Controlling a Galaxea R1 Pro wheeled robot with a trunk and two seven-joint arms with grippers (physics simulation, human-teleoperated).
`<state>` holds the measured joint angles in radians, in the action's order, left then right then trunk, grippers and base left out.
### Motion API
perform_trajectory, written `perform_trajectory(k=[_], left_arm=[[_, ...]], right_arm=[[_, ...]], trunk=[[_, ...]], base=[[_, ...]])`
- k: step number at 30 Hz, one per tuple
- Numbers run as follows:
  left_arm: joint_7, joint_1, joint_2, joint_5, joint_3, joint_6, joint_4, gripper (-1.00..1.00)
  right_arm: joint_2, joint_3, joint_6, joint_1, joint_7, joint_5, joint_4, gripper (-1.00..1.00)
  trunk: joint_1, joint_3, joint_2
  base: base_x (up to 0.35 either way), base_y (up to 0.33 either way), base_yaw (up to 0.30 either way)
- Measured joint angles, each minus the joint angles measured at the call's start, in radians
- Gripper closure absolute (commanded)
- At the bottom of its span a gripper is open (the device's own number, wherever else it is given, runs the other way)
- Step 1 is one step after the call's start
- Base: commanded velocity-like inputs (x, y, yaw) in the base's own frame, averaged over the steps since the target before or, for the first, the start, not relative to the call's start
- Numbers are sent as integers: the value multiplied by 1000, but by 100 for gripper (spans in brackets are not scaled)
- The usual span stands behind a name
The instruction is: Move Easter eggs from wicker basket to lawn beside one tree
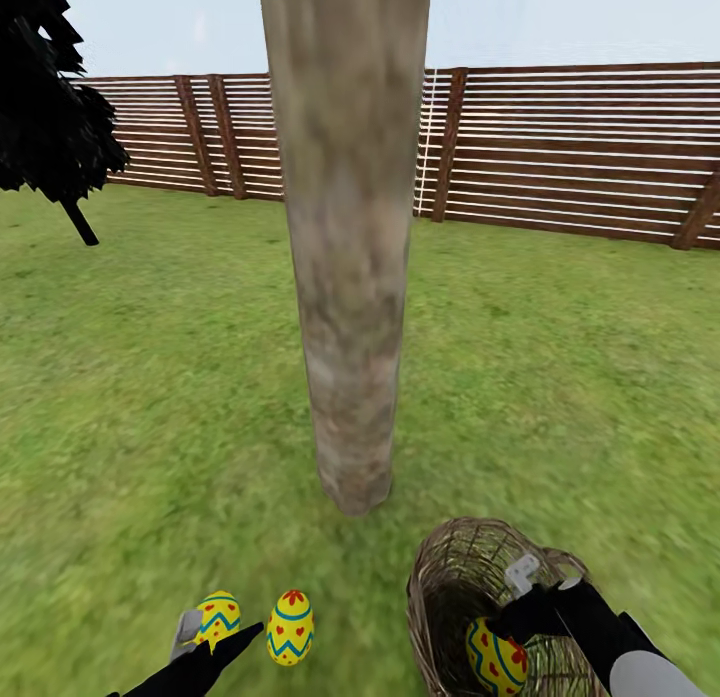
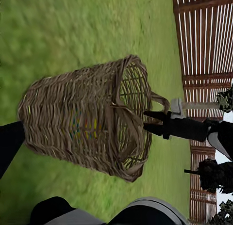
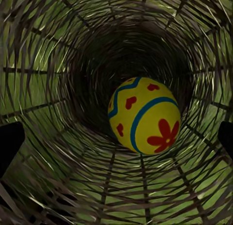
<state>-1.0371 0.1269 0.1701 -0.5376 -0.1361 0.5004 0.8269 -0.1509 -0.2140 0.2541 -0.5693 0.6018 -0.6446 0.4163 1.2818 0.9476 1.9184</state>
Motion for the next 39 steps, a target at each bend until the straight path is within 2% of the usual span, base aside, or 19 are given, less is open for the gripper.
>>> perform_trajectory(k=[5,10,21,39], left_arm=[[0,0,0,0,0,0,0,-100],[0,0,0,1,0,0,0,-100],[1,0,0,3,1,0,0,-100],[2,0,0,4,1,0,0,-100]], right_arm=[[11,1,-42,0,-26,-3,-13,-100],[23,0,-52,0,-36,-3,-14,-100],[26,2,-54,0,-97,0,-12,-100],[24,-3,-81,0,-105,-2,-15,-100]], trunk=[[19,16,35],[38,31,70],[81,66,147],[150,122,273]], base=[[0,0,0],[0,0,0],[0,0,0],[0,0,0]])
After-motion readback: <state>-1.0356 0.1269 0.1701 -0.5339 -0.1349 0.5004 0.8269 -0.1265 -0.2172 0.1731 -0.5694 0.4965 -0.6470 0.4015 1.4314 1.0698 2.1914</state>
